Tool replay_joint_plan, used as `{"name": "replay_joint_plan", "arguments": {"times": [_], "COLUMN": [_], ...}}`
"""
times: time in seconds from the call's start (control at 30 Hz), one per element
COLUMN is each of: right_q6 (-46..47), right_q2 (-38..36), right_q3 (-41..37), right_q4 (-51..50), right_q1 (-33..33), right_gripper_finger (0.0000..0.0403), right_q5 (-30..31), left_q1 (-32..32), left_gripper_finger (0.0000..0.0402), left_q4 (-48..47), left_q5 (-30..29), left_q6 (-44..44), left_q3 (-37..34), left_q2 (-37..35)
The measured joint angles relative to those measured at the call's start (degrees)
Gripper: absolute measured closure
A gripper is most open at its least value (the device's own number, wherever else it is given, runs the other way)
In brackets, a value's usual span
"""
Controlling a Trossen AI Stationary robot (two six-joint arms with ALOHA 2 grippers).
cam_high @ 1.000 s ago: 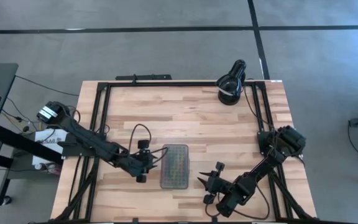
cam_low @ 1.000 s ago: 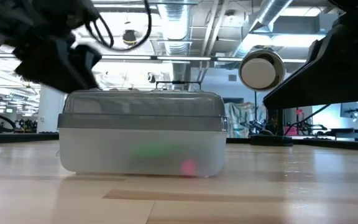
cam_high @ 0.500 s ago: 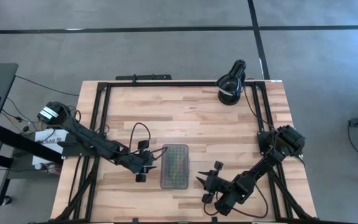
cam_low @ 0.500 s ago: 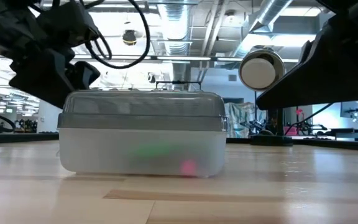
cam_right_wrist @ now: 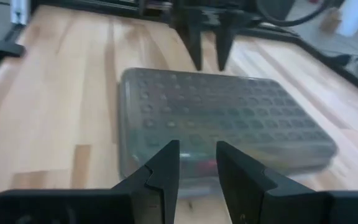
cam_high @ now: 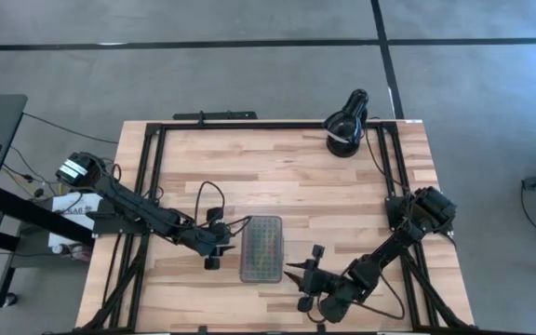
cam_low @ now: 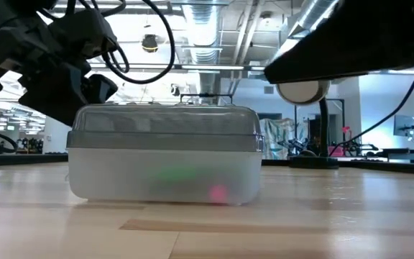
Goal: Pick & place school supplies into a supply box
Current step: Close the transparent supply box
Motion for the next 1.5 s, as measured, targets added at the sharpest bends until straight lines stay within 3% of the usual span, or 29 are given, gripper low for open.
{"name": "replay_joint_plan", "arguments": {"times": [0.27,0.7,0.97,1.5], "right_q6": [-1.95,-4.75,-4.83,-2.78], "right_q2": [1.24,1.22,1.24,1.22], "right_q3": [-0.04,-0.04,-0.04,-0.04], "right_q4": [3.2,5.21,5.08,2.66], "right_q1": [-2.57,-0.92,-0.98,-1.51], "right_gripper_finger": [0.0301,0.0301,0.0301,0.0301], "right_q5": [-5.27,-5.72,-7.08,-10.01], "left_q1": [0.0,0.3,4.18,4.57], "left_gripper_finger": [0.0249,0.0249,0.0249,0.0249], "left_q4": [2.81,4.25,9.5,12.41], "left_q5": [0.11,0.17,7.17,6.71], "left_q6": [2.47,2.47,5.54,8.28], "left_q3": [0.0,0.0,0.58,0.59], "left_q2": [0.0,2.43,5.77,5.77]}}
